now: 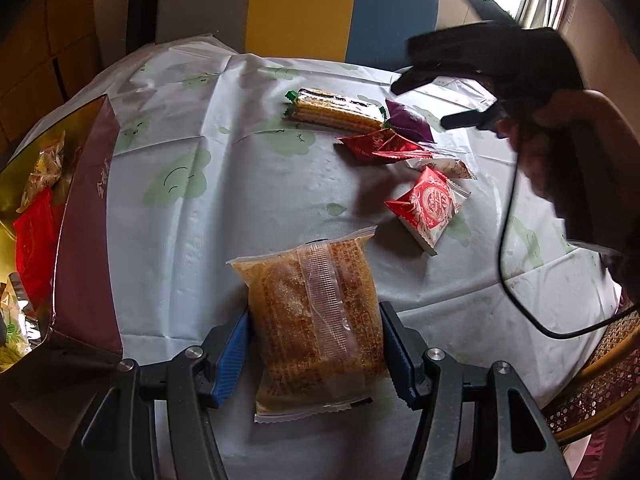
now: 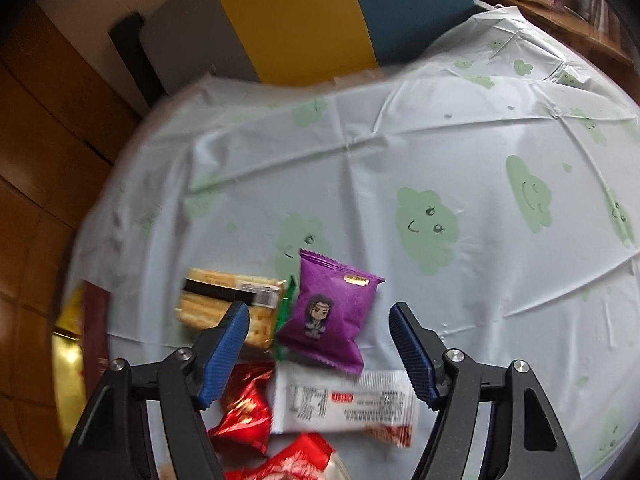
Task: Organize snacks
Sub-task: 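Grasp the brown bread bag with the left tool while the right tool grasps the purple packet, then carry the brown bread bag into the gold tray and open the left tool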
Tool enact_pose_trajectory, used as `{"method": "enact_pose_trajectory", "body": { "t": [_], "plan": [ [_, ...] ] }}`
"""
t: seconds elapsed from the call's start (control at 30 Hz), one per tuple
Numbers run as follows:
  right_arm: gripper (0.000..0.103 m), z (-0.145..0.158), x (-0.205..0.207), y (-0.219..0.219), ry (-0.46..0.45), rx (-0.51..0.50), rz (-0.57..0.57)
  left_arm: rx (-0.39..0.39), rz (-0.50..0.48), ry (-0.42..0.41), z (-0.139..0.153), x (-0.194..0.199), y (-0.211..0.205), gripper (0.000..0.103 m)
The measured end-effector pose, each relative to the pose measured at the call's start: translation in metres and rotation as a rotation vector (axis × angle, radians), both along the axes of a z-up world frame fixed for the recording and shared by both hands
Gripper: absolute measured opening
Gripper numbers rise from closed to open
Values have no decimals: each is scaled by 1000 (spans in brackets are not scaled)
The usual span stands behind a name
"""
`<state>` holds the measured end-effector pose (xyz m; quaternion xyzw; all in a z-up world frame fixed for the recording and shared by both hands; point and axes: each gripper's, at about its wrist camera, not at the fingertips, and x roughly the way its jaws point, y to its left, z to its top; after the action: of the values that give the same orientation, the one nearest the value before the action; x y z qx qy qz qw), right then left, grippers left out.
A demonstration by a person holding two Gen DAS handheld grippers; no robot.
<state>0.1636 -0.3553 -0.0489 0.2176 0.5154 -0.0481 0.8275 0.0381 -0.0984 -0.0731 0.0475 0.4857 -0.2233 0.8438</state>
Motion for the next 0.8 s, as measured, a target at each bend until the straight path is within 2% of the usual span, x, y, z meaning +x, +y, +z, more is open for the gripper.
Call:
{"method": "enact_pose_trajectory", "body": {
  "t": [0.03,0.13,0.33,0.43,0.53,0.8],
  "plan": [
    [48,-5,3,1,14,-14,6,-1,0,0,0,0,0,62],
    [41,-8,5,-1,2,-16,11,-4,0,-2,0,0,0,62],
    [40,23,-15,-17,-66,-79,41,-8,2,-7,-1,-1,1,62],
    [40,35,-31,-24,-66,-122,74,-9,3,-9,-1,0,1,62],
    [40,35,-50,-31,-23,-167,95,-9,3,-11,-1,-1,1,62],
    [41,-3,-97,-41,134,-223,106,3,2,-26,0,-3,-1,62]
  ]
}}
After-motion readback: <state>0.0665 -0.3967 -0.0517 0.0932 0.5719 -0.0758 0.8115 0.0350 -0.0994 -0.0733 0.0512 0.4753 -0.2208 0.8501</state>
